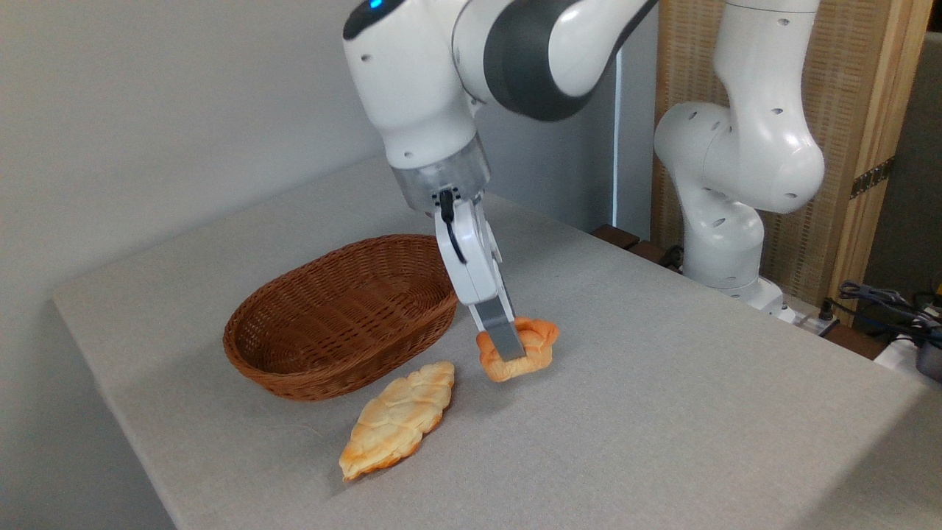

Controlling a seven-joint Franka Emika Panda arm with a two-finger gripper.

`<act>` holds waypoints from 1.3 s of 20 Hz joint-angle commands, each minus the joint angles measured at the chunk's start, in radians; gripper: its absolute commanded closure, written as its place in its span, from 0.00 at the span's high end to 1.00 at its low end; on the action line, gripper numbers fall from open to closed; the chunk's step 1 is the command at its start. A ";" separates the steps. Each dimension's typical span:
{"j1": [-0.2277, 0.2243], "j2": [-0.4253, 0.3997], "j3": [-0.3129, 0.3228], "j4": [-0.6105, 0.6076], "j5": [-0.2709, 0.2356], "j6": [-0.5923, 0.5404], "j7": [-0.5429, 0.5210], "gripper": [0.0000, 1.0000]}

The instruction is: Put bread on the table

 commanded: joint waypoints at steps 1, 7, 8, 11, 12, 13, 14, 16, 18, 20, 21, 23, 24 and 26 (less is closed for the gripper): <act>-0.009 -0.023 0.007 -0.018 0.018 0.015 0.009 1.00; -0.009 -0.023 0.007 -0.014 0.015 0.027 0.007 1.00; -0.010 -0.023 0.005 -0.012 0.015 0.027 0.006 1.00; -0.009 -0.025 0.004 0.012 0.003 0.027 -0.004 1.00; -0.009 -0.023 0.000 0.050 -0.005 0.015 -0.008 1.00; -0.009 -0.022 -0.001 0.080 -0.025 0.010 -0.034 1.00; -0.009 -0.019 -0.001 0.121 -0.051 0.002 -0.081 1.00; -0.007 0.026 0.002 0.248 -0.114 -0.060 -0.205 1.00; -0.005 0.105 0.005 0.420 -0.155 -0.187 -0.296 1.00; -0.005 0.159 0.007 0.529 -0.169 -0.231 -0.373 1.00; -0.004 0.167 0.005 0.546 -0.175 -0.229 -0.425 1.00; 0.005 0.178 0.005 0.577 -0.195 -0.212 -0.520 1.00; 0.023 0.181 -0.001 0.589 -0.197 -0.208 -0.534 1.00; 0.027 0.188 -0.012 0.592 -0.197 -0.208 -0.550 1.00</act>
